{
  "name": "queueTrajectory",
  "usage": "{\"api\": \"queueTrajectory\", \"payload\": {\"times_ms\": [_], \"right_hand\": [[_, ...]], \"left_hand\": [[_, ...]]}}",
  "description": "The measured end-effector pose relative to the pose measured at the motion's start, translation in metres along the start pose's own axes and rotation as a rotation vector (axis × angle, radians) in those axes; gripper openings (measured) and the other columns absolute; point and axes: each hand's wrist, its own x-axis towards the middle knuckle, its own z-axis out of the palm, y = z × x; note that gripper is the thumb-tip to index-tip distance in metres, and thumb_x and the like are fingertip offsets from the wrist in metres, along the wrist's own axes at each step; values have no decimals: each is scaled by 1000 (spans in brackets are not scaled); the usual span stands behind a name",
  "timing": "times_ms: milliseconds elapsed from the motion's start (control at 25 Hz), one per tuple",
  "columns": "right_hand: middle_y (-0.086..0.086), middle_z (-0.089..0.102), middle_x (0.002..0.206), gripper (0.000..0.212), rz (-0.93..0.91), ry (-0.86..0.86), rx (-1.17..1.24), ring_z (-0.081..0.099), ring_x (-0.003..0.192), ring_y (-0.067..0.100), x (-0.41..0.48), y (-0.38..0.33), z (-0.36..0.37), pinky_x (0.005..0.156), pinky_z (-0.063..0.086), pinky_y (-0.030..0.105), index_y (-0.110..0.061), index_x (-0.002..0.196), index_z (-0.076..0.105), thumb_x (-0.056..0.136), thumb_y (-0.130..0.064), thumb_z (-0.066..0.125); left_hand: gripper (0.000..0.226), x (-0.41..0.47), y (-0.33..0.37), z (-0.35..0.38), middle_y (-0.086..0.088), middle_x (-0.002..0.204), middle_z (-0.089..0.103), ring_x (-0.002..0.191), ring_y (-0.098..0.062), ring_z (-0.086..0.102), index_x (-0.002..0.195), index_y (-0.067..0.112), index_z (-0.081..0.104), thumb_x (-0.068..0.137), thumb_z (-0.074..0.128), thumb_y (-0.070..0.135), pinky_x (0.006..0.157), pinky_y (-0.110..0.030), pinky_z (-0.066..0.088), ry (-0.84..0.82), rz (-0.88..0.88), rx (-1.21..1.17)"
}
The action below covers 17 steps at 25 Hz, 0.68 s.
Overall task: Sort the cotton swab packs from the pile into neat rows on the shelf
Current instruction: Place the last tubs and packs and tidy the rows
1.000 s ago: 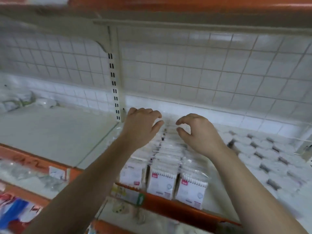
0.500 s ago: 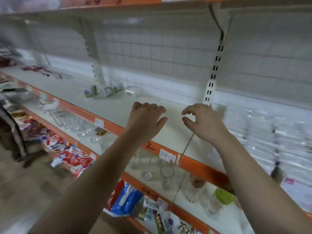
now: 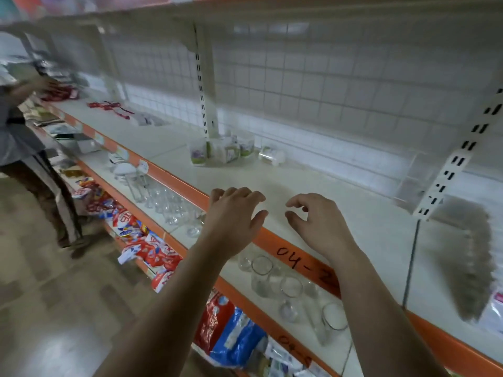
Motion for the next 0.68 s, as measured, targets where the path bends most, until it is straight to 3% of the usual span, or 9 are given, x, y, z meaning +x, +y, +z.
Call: {"api": "queueTrajectory", "payload": {"times_ms": [440,680], "right_hand": [[-8,58,118,22,88,8,19,53,108,11,160,-13,74,88,43,26,-30,110,63,88,-30,59],[-9,57,119,23,117,-31,-12,53,107,10,207,-14,104,86,40,23,-28,110,64,88,-29,59]], "left_hand": [[36,111,-128,41,10,125,58,117,-14,49,126,30,54,94,43,43,97,-33,26,12,-48,-60],[30,137,-185,54,5,116,64,109,-20,55,117,25,63,88,59,33,88,-35,32,62,-103,-117]]}}
